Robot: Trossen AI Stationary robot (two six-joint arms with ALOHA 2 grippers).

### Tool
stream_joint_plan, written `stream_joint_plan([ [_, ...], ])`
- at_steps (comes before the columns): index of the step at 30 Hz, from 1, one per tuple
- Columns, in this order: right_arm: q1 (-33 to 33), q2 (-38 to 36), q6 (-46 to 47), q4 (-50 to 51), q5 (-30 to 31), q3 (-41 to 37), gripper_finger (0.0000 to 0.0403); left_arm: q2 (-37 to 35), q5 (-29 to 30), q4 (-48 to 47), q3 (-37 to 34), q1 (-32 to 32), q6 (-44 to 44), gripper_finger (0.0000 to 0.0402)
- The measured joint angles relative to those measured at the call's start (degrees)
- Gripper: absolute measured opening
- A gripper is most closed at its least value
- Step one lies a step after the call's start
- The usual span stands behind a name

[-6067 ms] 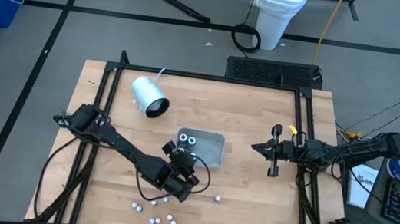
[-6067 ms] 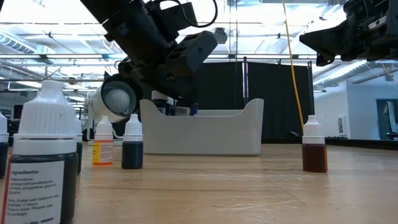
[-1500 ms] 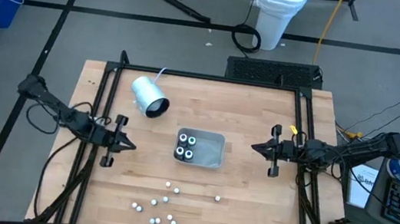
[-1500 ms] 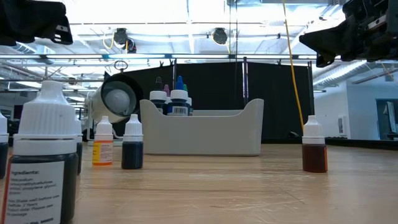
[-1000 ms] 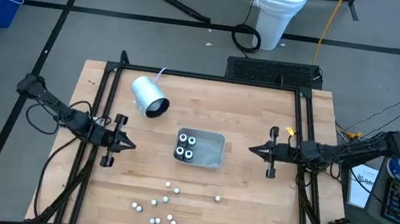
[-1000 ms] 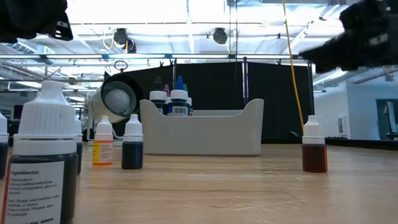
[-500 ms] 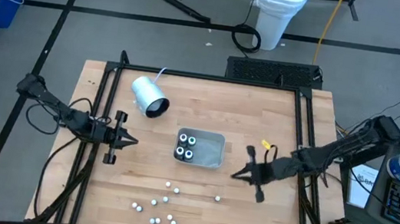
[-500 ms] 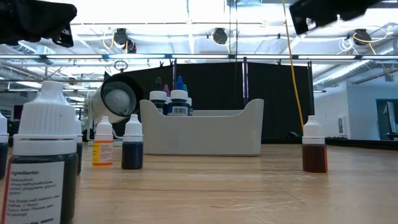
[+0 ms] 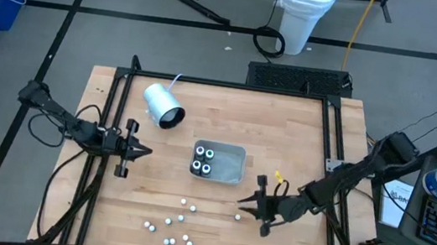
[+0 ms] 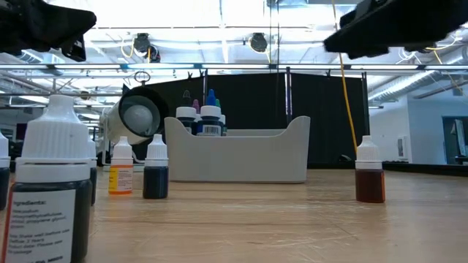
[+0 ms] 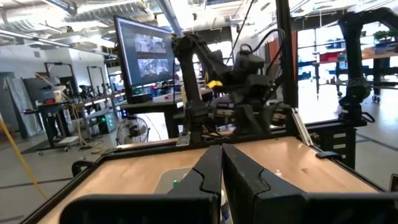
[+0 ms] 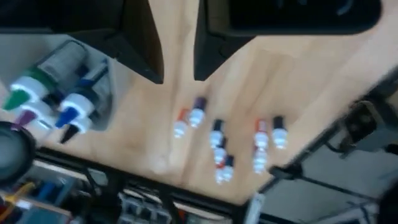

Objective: Pick & Place food coloring
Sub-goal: Put the small orange food coloring bottle into the gray bin

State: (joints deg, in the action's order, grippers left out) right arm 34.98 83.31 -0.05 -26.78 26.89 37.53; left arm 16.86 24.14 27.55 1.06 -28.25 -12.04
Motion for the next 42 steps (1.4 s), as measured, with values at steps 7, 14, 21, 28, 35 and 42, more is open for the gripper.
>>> stream_joint_plan([
  [7,3.15,2.33,4.73,-7.02,0.06,-4.27,0.0135,0.02,0.0,0.0,0.02,0.0,-0.04,0.0021],
  [14,4.6,5.03,7.02,-6.44,-1.75,-4.38,0.0181,0.02,0.02,0.1,0.02,0.0,-0.19,0.0021],
  [21,3.85,5.62,6.6,-6.17,-3.17,-4.38,0.019,0.02,0.02,0.13,0.02,0.0,-1.06,0.0021],
  [28,1.74,9.7,6.48,-7.61,-3.18,-4.38,0.019,0.02,0.02,0.05,0.02,0.0,-1.17,0.0021],
  [35,1.76,12.63,6.25,-12.12,-7.7,-4.38,0.0188,0.02,0.02,-0.31,0.02,0.0,-1.17,0.0021],
  [42,1.06,14.14,6.6,-12.89,-7.69,-4.38,0.0187,0.02,0.02,-0.31,0.02,0.0,-1.2,0.0021],
])
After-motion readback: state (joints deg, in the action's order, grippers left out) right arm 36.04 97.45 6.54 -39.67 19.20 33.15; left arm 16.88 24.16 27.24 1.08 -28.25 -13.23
